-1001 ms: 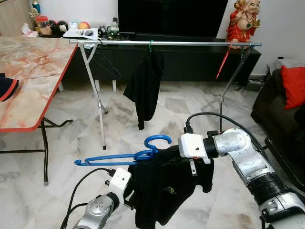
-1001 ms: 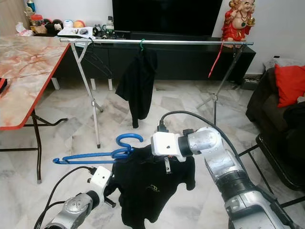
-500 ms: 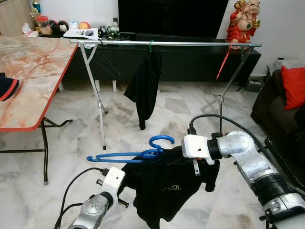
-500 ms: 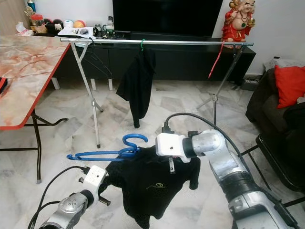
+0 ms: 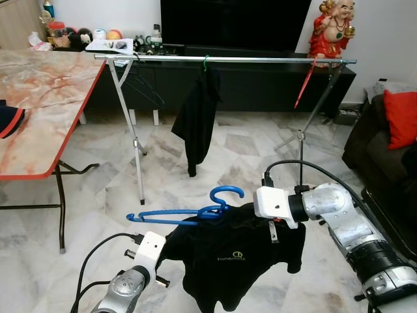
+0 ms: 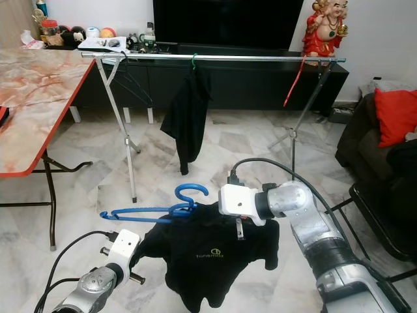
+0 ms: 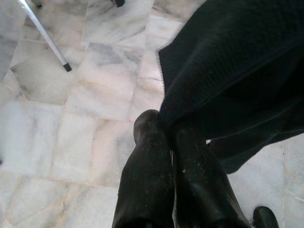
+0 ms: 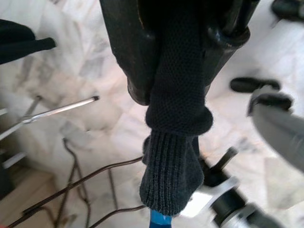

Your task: Hang hanger

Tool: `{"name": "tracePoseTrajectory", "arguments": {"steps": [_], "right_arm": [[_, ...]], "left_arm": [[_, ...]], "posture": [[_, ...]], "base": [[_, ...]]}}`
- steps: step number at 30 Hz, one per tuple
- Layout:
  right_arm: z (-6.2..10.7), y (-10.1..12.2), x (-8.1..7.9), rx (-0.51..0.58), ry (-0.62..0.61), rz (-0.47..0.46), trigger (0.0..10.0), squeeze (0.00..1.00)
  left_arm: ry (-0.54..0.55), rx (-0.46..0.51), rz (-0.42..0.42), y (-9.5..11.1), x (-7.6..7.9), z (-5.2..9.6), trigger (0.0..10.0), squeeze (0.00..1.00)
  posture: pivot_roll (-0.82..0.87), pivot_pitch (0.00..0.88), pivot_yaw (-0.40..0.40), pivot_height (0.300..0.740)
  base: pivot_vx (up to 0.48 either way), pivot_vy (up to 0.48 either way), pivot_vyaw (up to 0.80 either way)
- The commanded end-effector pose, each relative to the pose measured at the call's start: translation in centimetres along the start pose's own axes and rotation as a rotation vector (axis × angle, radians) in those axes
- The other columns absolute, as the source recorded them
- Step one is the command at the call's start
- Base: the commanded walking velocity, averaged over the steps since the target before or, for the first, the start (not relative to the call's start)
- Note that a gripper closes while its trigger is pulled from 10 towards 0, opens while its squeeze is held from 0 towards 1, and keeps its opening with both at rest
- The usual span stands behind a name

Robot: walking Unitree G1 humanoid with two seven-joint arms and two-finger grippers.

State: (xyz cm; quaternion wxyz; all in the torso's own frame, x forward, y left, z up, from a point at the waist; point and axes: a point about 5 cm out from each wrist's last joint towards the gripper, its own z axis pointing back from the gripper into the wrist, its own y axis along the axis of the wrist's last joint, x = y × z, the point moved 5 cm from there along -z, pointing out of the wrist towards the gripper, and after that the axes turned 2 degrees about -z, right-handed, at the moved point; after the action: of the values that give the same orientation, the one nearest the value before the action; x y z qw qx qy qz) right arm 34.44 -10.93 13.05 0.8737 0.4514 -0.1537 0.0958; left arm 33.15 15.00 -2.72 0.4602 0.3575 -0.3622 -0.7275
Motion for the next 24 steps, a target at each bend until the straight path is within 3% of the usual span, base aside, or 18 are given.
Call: {"name": "tracePoseTrajectory", "arguments": {"steps": [1, 6, 11, 24], "right_arm": [[2.1, -2.0, 0.0, -0.093, -0.018, -0.005, 0.0, 0.0], [4.0, -5.8, -0.7, -0.302, -0.03, -0.015, 0.0, 0.0], [5.7, -7.2, -1.1, -0.346, -0.041, -0.071, 0.0, 0.0], [6.6, -10.2, -2.3, -0.54, 0.002, -0.043, 0.0, 0.0]], "left_arm": [[0.022, -0.066, 0.007, -1.7, -0.7, 0.4, 0.0, 0.0], [0.023, -0.08, 0.005, -2.1, -0.8, 0.6, 0.0, 0.0], [0.016, -0.09, 0.0, -2.4, -0.7, 0.6, 0.0, 0.0], [0.014, -0.098, -0.006, -2.5, -0.7, 0.7, 0.0, 0.0]], "posture": [[0.13, 0.046, -0.086, 0.74], [0.12, 0.042, -0.081, 0.74], [0.11, 0.039, -0.074, 0.74], [0.11, 0.047, -0.074, 0.74]], "base": [[0.0, 0.0, 0.0], [0.0, 0.0, 0.0], [0.0, 0.0, 0.0], [0.0, 0.0, 0.0]]}}
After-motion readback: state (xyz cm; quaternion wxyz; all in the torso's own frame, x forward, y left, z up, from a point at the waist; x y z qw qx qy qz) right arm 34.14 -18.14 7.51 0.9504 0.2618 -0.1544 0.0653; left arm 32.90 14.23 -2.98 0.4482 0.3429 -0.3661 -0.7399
